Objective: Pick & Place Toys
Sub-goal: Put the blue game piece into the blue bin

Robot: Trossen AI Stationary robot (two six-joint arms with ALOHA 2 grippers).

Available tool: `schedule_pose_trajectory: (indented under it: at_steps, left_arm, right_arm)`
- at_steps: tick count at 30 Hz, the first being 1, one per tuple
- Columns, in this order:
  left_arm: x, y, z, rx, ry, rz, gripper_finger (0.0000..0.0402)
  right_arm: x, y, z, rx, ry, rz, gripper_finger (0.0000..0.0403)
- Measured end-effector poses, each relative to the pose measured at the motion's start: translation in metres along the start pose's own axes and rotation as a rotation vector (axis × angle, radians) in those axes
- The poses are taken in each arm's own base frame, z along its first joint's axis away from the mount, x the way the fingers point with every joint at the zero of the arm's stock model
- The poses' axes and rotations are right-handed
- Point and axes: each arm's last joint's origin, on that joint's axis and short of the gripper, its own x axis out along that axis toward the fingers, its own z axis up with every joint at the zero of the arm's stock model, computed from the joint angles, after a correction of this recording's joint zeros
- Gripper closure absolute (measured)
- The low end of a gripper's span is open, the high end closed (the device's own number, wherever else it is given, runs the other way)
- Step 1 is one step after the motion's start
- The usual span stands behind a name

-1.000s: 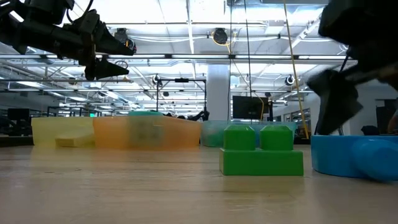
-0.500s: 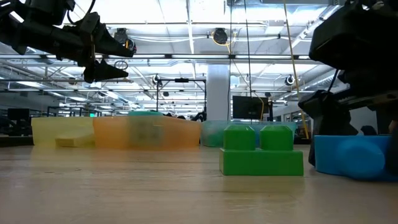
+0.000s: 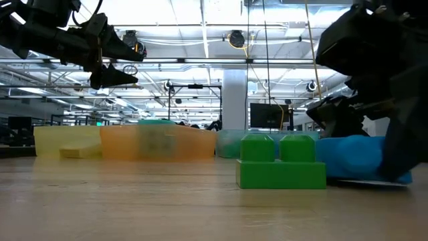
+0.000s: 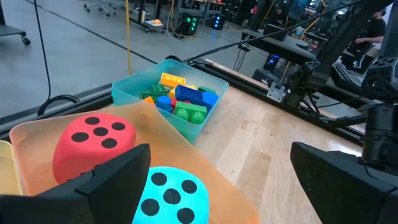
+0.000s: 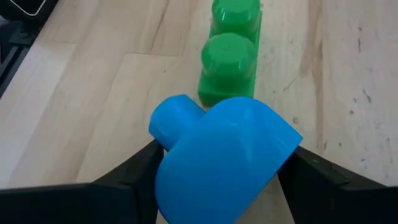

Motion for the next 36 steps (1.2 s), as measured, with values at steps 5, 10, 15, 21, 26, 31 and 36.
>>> schedule_pose_trajectory:
  at_steps: [5,10,15,21,26,31,36]
  left_arm:
    - [0.0,0.0,0.0,0.0,0.0,0.0,0.0009]
    - [0.0,0.0,0.0,0.001,0.0,0.001,0.0009]
    - [0.0,0.0,0.0,0.002,0.0,0.001,0.0009]
    - [0.0,0.0,0.0,0.001,0.0,0.0,0.0009]
    - [0.0,-0.001,0.0,-0.119,0.009,-0.016,0.0009]
    - [0.005,-0.004,-0.014,-0.176,0.145,-0.051,0.0009]
    - [0.012,-0.011,-0.03,-0.297,0.358,-0.103,0.0009]
  right_arm:
    - [-0.004,-0.003,0.002,-0.042,0.0,-0.004,0.0171]
    - [-0.026,-0.002,0.019,-0.055,-0.091,0.017,0.0181]
    - [-0.062,-0.007,0.043,-0.057,-0.244,0.027,0.0215]
    - [-0.106,-0.022,0.067,-0.029,-0.431,0.003,0.0281]
    - [-0.121,-0.032,0.073,-0.042,-0.49,-0.028,0.0318]
    - [-0.122,-0.033,0.073,-0.057,-0.491,-0.036,0.0337]
    - [-0.118,-0.035,0.066,-0.076,-0.468,-0.042,0.0347]
